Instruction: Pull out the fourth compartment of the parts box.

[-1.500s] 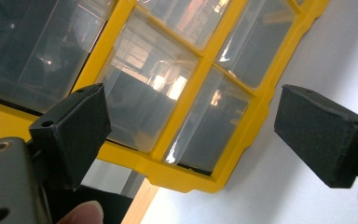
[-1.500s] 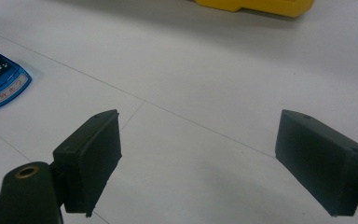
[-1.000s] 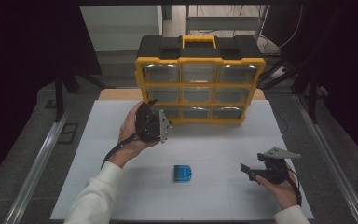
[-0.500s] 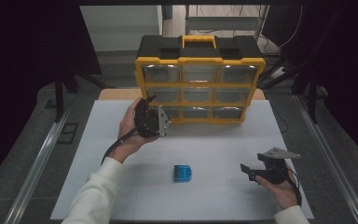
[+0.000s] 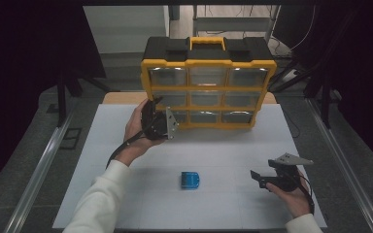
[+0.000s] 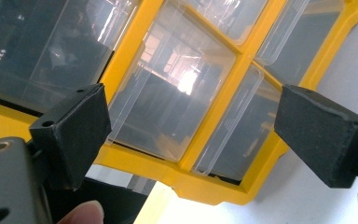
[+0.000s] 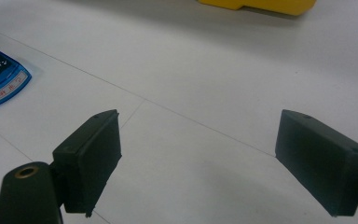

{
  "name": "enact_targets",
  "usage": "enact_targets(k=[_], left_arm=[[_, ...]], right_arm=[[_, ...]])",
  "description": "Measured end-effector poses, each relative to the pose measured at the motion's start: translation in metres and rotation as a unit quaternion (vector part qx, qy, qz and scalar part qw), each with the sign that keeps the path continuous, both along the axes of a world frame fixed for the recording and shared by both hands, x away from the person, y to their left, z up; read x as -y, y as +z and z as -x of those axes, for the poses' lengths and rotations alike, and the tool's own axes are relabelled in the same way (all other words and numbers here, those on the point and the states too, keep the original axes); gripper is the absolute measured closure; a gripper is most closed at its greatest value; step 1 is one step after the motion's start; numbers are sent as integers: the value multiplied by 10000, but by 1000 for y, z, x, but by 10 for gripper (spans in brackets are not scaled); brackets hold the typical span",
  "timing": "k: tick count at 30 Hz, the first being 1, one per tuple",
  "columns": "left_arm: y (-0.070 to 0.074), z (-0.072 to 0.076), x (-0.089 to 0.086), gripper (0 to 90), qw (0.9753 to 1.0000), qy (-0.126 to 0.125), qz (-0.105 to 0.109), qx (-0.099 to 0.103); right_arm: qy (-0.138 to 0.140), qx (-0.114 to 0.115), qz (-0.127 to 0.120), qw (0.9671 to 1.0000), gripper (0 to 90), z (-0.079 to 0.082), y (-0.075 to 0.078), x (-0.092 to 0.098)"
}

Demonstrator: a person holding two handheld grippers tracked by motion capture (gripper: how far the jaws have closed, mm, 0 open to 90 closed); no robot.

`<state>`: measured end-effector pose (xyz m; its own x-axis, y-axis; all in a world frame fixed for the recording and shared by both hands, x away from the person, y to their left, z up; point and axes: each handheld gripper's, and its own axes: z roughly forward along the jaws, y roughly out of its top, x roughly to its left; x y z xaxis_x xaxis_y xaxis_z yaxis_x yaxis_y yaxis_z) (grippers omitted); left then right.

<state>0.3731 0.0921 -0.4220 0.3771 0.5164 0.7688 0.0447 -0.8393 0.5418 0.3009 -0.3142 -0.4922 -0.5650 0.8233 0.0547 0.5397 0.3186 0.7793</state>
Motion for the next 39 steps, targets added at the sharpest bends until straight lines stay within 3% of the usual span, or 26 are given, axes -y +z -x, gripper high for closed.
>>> enact_targets(k=[13, 39], left_arm=[[1, -9, -1, 113, 10000, 48, 45, -52], [-5, -27, -2, 116, 9997, 177, -177, 10]], right_arm=[[-9, -5, 12, 10000, 147, 0, 0, 0], [-17, -31, 19, 10000, 147, -1, -1, 1]])
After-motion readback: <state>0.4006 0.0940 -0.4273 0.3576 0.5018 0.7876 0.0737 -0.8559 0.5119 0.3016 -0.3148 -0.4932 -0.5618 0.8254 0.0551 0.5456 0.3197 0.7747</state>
